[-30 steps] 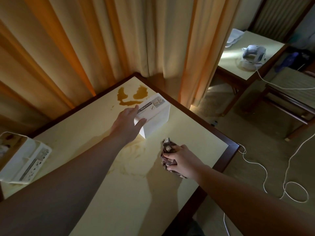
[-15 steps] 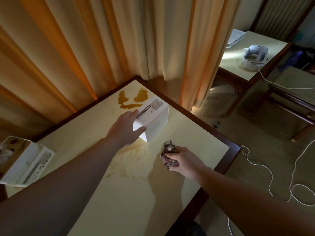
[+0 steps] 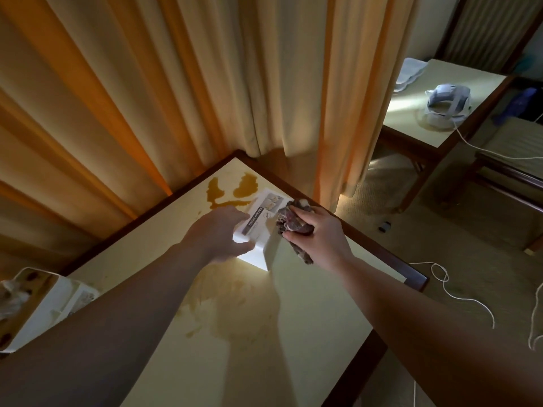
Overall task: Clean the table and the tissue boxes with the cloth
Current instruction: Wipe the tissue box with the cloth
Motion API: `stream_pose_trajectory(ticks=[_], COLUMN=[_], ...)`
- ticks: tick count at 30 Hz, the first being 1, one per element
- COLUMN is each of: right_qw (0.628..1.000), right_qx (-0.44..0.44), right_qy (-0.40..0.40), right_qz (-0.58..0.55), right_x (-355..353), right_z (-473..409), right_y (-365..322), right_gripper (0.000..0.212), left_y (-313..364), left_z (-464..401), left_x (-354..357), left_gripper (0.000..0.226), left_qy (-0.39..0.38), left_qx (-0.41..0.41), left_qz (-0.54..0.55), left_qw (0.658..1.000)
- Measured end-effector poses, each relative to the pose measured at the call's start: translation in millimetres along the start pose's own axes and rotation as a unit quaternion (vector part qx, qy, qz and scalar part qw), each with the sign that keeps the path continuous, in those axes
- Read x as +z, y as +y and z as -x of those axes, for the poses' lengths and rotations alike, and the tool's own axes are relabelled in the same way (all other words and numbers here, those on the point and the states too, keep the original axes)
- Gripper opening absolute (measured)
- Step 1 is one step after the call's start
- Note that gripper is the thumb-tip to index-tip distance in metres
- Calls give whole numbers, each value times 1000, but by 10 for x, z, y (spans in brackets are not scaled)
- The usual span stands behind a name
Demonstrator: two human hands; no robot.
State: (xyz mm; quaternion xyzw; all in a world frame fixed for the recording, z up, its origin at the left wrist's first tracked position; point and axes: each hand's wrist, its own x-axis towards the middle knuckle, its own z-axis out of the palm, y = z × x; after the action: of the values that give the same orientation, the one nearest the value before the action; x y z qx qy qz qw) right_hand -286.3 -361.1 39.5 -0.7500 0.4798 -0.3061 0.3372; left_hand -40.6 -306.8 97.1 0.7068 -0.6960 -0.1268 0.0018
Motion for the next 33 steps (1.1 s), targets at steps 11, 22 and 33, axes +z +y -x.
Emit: stream_pose_trajectory(ticks=[11,22,33], right_qw=[985,955,944], right_qx=[90,105,154], right_qy=[63,147,130], right_qz=[-135,-237,-262], right_x=[226,818,591], right_z=[-308,286,-518], right_y=[110,-15,102], right_gripper=[58,49,30], left_y=[165,248,355], left_z=[-802,-898,-824], left_x=[-334,-312,-325], left_gripper=[152,157,151], left_qy=[-201,-170,-155], left_qx=[109,58,36], left_qz=[-95,-70,-32], left_qw=[969,981,987])
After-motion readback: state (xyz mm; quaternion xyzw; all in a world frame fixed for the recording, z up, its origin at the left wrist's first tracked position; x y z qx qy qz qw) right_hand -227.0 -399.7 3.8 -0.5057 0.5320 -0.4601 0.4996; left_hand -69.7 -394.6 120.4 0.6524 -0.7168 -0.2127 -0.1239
